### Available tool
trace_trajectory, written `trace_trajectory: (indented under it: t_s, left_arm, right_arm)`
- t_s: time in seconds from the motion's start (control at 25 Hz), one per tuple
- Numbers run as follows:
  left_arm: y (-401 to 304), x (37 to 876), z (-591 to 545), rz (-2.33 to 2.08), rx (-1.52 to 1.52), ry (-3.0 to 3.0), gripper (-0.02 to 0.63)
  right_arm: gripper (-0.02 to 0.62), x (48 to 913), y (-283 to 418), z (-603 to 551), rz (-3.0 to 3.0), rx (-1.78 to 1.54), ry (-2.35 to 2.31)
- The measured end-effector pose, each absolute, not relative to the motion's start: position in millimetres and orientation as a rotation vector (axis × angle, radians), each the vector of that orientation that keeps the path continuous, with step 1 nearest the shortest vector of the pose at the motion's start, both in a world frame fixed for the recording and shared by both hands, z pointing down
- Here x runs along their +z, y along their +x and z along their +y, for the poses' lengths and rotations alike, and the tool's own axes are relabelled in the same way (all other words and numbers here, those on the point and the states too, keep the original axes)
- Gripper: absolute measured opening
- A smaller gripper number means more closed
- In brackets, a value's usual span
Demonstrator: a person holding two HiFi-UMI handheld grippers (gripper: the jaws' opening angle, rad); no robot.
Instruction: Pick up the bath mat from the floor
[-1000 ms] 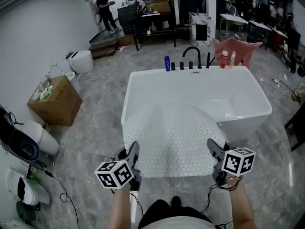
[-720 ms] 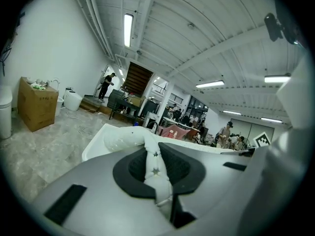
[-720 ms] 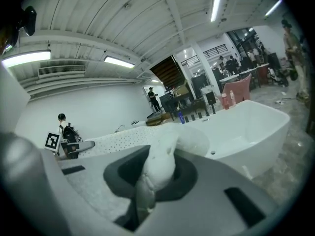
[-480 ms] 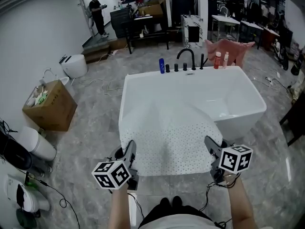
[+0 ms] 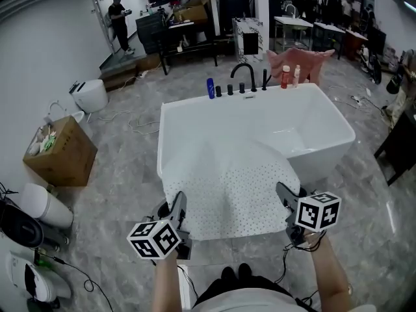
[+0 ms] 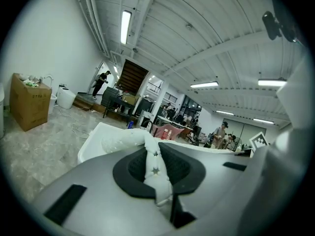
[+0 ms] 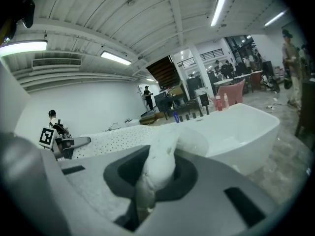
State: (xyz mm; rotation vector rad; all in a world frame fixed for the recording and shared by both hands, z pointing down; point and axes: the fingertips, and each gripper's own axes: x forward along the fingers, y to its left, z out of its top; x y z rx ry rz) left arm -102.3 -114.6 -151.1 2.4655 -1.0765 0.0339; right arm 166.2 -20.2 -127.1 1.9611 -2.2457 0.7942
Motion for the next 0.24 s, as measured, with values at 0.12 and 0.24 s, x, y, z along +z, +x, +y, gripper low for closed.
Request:
trace_trajectory:
  t_s: [0.12,0.24]
  left_arm:
    - [-110,-151,-117,-1.069,0.029,2.47,0.021]
    - [-116,-149,-119,-1.062,0.023,2.477,0.021]
  right_arm:
    - [0.025,-126,157,-18,-2.243,0.792,1.968]
    - [0.025,-123,151,-16,-2.243,0.785,1.974]
